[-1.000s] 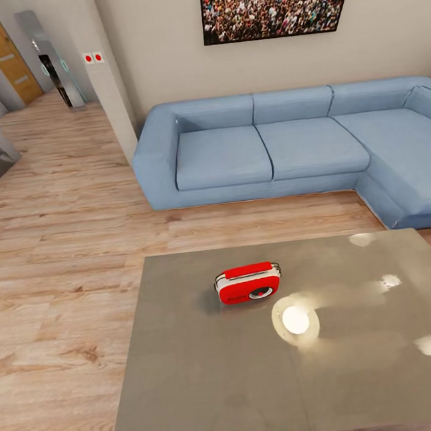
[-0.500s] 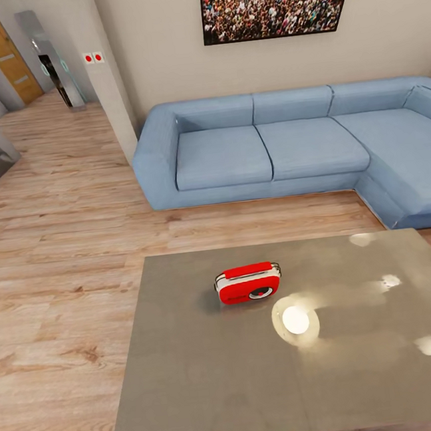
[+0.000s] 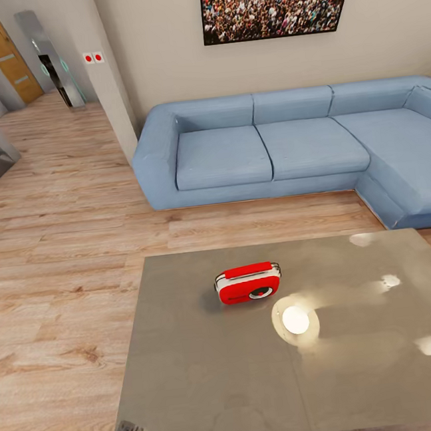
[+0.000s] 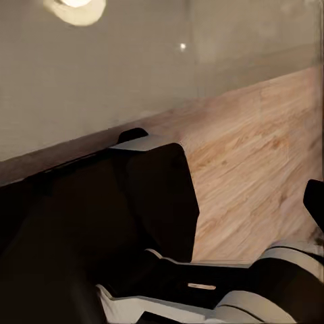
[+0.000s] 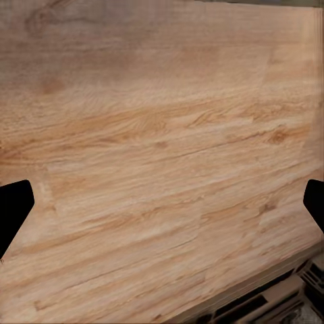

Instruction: Turn on the radio receiver that's on the table in the living room.

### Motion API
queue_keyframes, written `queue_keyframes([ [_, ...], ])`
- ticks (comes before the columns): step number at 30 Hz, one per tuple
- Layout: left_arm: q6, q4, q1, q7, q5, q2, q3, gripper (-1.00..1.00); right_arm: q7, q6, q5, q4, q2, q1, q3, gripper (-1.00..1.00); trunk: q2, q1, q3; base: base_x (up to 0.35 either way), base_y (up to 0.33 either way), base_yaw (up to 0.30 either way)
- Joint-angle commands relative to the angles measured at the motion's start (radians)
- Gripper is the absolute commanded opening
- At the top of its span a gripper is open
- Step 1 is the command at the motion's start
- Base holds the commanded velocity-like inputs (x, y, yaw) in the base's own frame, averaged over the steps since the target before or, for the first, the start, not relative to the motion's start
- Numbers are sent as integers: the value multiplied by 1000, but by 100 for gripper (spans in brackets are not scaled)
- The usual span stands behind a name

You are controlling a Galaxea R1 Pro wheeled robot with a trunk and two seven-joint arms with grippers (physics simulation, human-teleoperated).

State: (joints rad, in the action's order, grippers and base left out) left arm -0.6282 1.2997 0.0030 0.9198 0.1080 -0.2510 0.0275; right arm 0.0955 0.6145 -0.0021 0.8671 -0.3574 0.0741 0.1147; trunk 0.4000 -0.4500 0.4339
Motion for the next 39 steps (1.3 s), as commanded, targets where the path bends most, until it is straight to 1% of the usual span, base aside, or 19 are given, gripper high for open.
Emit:
queue_keyframes([
  [1,-17,21,0,2,-1,0,0,100,1,9,0,2,0,9,0,100,0,0,0,0,0,0],
  [2,-46,56,0,4,-1,0,0,100,2,24,1,4,0,26,0,100,0,0,0,0,0,0],
  [4,-76,97,0,6,-1,1,0,100,3,40,2,7,1,45,0,100,0,0,0,0,0,0],
  [7,-98,138,0,8,-1,1,0,100,4,53,3,9,0,58,0,100,0,0,0,0,0,0],
  [12,-138,172,0,18,-1,1,0,100,5,61,5,17,0,65,0,100,0,0,0,0,0,0],
  [14,-152,181,0,31,-1,1,0,100,5,62,5,19,0,67,0,100,0,0,0,0,0,0],
  [15,-163,191,0,51,-1,2,0,100,6,63,5,20,1,67,0,100,0,0,0,0,0,0],
  [21,-168,198,0,61,0,3,0,100,14,63,6,21,1,67,0,100,0,0,0,0,0,0],
  [22,-179,215,0,63,-1,6,1,100,19,64,9,22,1,69,0,100,0,0,0,0,0,0],
  [24,-191,219,0,63,-1,7,3,100,20,64,9,22,2,78,0,100,0,0,0,0,0,0],
  [30,-231,226,0,63,-1,12,1,100,20,86,11,23,2,131,0,100,0,0,0,0,0,0],
  [32,-241,235,-2,63,-1,23,0,100,20,109,10,23,5,184,-3,100,0,0,0,0,0,0],
  [37,-247,239,-4,64,-1,31,1,100,21,117,13,23,14,220,-7,100,0,0,0,0,0,0],
  [38,-249,239,-5,64,-1,37,0,100,23,117,20,23,18,229,-8,100,0,0,0,0,0,0],
  [39,-249,239,-5,64,-1,37,0,100,23,117,20,23,18,229,-8,100,0,0,0,0,0,0],
])
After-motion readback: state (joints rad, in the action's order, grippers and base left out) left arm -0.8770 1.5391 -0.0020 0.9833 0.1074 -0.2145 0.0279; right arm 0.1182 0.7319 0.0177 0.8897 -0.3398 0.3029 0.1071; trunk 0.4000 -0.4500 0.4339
